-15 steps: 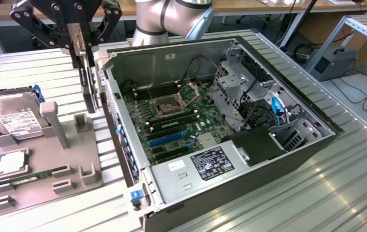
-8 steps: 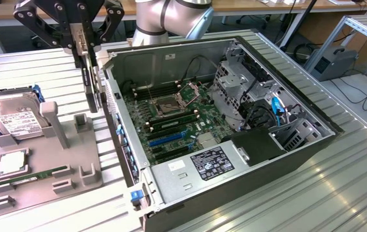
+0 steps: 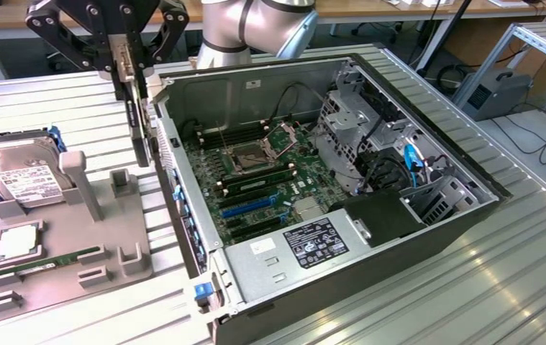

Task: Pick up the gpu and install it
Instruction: 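Pick up the gpu and move the gpu toward the slot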

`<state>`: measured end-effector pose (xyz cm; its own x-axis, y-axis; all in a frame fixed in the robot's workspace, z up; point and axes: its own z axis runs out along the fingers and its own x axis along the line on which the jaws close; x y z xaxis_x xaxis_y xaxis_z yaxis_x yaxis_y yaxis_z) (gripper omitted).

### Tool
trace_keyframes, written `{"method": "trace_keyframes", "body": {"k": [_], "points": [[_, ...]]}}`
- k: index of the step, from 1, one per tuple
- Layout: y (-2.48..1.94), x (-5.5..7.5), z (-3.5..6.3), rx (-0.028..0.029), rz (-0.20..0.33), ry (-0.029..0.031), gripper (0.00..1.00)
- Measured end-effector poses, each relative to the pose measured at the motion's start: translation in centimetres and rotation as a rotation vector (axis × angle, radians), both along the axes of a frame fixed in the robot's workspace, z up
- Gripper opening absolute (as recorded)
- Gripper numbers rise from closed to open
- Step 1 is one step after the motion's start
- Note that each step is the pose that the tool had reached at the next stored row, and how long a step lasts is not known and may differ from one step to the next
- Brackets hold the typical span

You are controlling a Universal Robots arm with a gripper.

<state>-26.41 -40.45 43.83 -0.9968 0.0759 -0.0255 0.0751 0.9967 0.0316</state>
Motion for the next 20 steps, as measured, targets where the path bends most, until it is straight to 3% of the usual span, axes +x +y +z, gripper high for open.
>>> {"method": "trace_keyframes", "body": {"k": [6,16,20], "points": [[0.00,0.5,0.00,0.0000,0.000,0.0001,0.27],[0.00,3.5,-0.01,0.0000,0.000,0.0000,0.27],[0.00,4.0,-0.03,0.0000,0.000,0.0000,0.27]]}}
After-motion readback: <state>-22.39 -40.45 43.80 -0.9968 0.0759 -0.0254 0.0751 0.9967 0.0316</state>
